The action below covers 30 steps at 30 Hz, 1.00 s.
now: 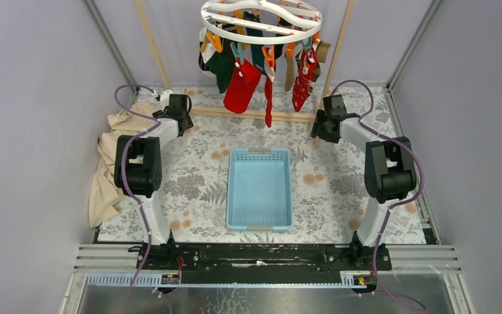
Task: Remove the socks clipped to the hanger
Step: Move the clothesline to the center of the board.
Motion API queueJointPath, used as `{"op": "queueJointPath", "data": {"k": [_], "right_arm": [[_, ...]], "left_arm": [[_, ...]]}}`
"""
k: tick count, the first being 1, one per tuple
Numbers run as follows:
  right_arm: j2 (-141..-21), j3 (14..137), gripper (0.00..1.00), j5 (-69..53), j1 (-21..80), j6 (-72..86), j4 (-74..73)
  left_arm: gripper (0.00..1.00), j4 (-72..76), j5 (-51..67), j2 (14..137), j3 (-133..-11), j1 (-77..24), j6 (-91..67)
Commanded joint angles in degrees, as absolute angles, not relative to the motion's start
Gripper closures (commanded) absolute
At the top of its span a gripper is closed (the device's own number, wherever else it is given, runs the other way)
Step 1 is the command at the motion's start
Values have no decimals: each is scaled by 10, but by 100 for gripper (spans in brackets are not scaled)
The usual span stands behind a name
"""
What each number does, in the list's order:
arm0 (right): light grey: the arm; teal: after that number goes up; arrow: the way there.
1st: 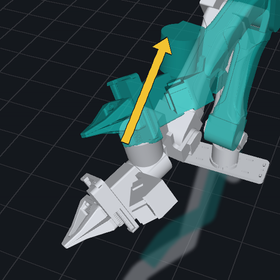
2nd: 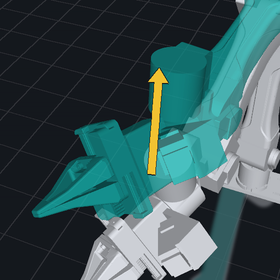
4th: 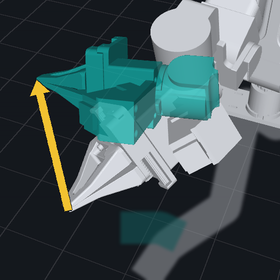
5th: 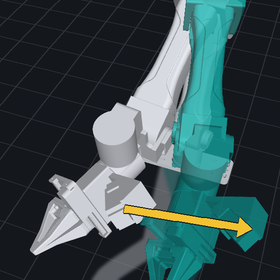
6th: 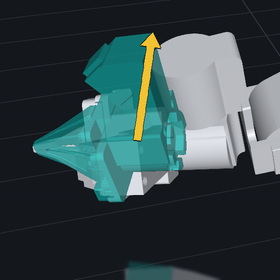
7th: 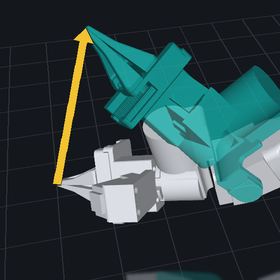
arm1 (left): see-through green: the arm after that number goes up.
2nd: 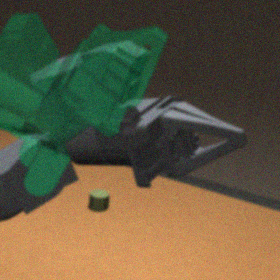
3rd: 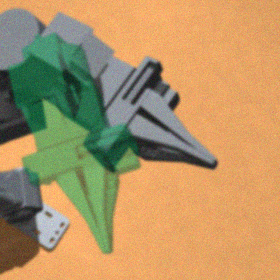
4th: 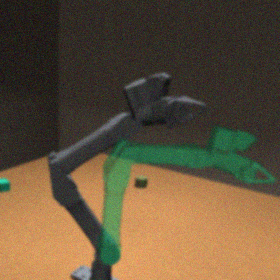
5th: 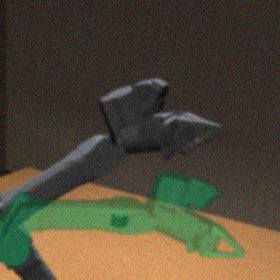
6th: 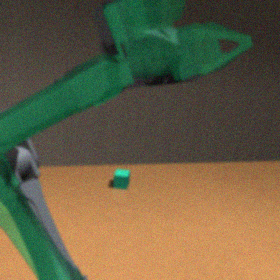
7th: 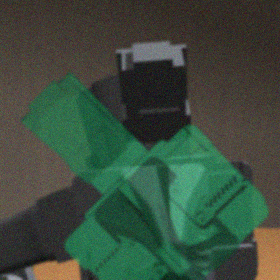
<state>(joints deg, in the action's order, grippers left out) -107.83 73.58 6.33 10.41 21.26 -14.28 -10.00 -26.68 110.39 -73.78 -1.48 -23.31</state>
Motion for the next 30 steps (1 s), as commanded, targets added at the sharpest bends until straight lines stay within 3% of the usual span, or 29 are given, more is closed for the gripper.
{"op": "queueJointPath", "data": {"k": [1, 15, 17, 23, 30], "right_arm": [[-1097, 782, 40, 51, 104, 195, -169], [-1128, 818, 49, 73, 104, 178, -205], [-1129, 819, 51, 73, 104, 179, -206], [-1129, 821, 53, 78, 104, 175, -212], [-1129, 817, 56, 85, 103, 171, -214]], "left_arm": [[20, -103, -272, 1133, -784, -2, -215], [20, -96, -255, 1191, -830, 32, -155], [23, -96, -242, 1201, -842, 35, -148], [47, -102, -195, 1233, -868, 38, -135], [50, -121, -191, 1254, -879, 37, -140]]}}
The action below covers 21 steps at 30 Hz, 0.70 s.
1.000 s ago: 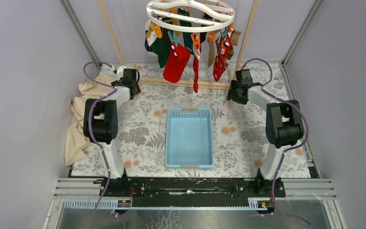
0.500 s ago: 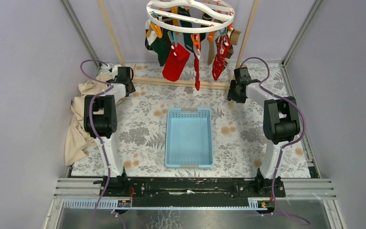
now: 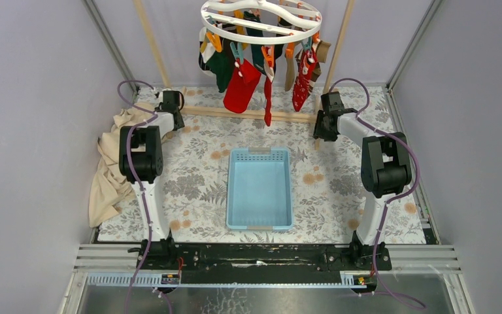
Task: Remove the socks clipped to the hanger
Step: Move the clothesline to the center of the board.
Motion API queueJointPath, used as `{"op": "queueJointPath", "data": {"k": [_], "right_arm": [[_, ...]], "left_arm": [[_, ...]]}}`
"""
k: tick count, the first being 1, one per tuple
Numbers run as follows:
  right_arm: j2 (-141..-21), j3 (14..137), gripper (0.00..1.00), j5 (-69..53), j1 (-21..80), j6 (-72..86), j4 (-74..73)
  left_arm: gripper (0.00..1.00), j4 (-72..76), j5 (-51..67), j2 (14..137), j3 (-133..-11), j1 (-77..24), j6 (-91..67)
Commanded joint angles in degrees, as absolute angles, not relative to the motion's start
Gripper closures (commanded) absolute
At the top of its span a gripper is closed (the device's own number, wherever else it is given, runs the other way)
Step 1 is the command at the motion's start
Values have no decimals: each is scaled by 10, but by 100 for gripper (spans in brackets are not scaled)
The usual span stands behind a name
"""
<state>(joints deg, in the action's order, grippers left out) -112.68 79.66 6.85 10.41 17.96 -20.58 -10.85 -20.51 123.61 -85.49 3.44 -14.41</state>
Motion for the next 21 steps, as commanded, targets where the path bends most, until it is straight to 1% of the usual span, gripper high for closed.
{"op": "queueJointPath", "data": {"k": [1, 2, 4, 6, 11, 16, 21], "right_arm": [[-1129, 815, 58, 85, 104, 170, -215], [-1129, 813, 62, 86, 104, 170, -215], [-1130, 811, 74, 87, 104, 168, -218], [-1130, 808, 81, 91, 104, 167, -220], [-1127, 793, 86, 103, 104, 162, -222], [-1114, 772, 89, 104, 104, 166, -218], [-1096, 745, 90, 98, 104, 179, -212]], "left_arm": [[50, -128, -191, 1257, -879, 37, -143], [53, -142, -189, 1259, -882, 37, -147], [59, -161, -189, 1256, -887, 38, -160], [62, -176, -188, 1247, -883, 37, -174], [67, -196, -185, 1209, -850, 32, -201], [67, -191, -160, 1162, -800, 25, -230], [67, -183, -141, 1123, -753, 18, -260]]}}
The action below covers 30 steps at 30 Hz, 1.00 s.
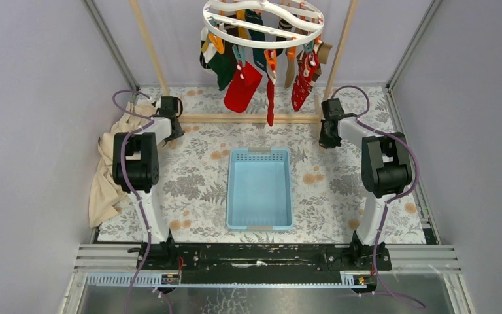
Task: Remove the socks clipped to the hanger
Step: Move the clothesline to the center of the board.
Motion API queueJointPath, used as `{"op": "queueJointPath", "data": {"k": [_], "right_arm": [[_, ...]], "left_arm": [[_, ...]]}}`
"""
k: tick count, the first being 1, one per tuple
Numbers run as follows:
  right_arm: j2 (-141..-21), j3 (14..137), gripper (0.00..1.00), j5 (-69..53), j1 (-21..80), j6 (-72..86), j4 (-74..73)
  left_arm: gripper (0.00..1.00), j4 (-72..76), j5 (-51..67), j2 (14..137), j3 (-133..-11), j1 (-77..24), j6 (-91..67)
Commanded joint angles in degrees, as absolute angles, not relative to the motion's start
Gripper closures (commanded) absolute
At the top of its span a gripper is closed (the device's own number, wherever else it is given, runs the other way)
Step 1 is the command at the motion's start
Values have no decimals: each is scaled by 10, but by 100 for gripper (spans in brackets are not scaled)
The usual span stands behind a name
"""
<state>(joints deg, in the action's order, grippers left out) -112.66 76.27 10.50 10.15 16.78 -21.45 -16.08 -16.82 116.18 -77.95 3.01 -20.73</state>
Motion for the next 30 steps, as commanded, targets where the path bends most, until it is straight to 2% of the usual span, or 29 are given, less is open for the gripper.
{"op": "queueJointPath", "data": {"k": [1, 9, 10, 12, 13, 16, 21, 30], "right_arm": [[-1091, 737, 90, 99, 104, 182, -210], [-1039, 685, 89, 99, 103, 190, -201], [-1030, 681, 79, 100, 103, 189, -201], [-1010, 673, 48, 107, 103, 188, -195], [-1002, 672, 39, 111, 103, 185, -194], [-998, 685, 30, 124, 102, 178, -195], [-1019, 708, 27, 137, 93, 166, -183], [-1093, 752, 32, 100, 63, 136, -131]], "left_arm": [[67, -183, -138, 1117, -741, 15, -264], [67, -157, -136, 1067, -666, 3, -276], [66, -153, -136, 1062, -658, 3, -277], [66, -151, -136, 1059, -652, 3, -276], [66, -153, -136, 1059, -655, 3, -275], [66, -154, -139, 1061, -660, 3, -274], [66, -154, -136, 1066, -662, 3, -275], [64, -160, -140, 1077, -677, 3, -271]]}}
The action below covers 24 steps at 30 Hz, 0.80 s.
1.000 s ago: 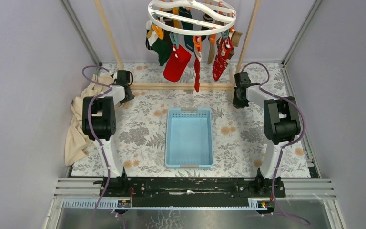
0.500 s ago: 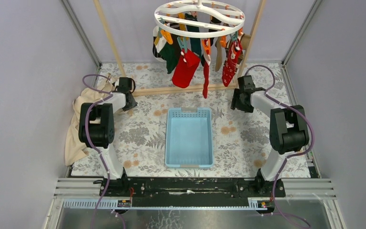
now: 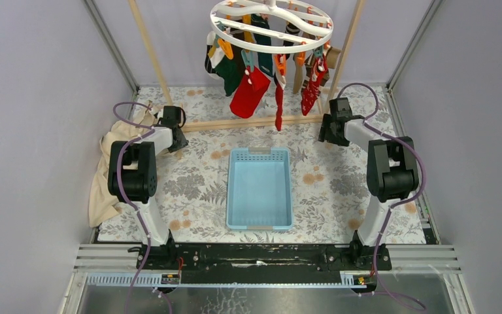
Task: Remove the socks clipped to the hanger
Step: Move the clothesline to the center of the board.
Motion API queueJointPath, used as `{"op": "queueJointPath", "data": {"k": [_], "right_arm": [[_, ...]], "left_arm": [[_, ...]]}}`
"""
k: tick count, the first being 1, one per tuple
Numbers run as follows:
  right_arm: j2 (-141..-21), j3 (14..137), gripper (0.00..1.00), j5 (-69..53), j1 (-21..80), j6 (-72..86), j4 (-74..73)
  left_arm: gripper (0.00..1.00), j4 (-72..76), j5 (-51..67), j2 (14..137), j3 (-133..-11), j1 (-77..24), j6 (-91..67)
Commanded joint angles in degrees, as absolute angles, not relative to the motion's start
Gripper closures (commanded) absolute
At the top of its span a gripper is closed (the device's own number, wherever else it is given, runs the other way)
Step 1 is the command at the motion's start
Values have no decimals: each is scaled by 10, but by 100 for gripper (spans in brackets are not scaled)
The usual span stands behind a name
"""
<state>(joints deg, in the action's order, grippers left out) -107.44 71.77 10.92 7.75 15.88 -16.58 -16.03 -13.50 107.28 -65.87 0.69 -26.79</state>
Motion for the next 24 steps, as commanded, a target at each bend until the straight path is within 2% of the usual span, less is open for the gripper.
{"op": "queueJointPath", "data": {"k": [1, 6, 14, 17, 21, 24], "right_arm": [[-1102, 761, 33, 96, 61, 132, -129], [-1143, 805, 41, 75, 52, 127, -143], [-1139, 773, 64, 66, 51, 138, -143], [-1118, 736, 79, 77, 51, 144, -137], [-1079, 687, 94, 92, 51, 150, -128], [-1048, 655, 94, 96, 51, 156, -125]], "left_arm": [[64, -160, -141, 1077, -678, 3, -272], [63, -159, -134, 1085, -679, 3, -278], [62, -160, -134, 1096, -677, -31, -284], [62, -158, -129, 1093, -669, -36, -295], [62, -149, -133, 1079, -643, -48, -302], [62, -143, -133, 1067, -622, -53, -310]]}}
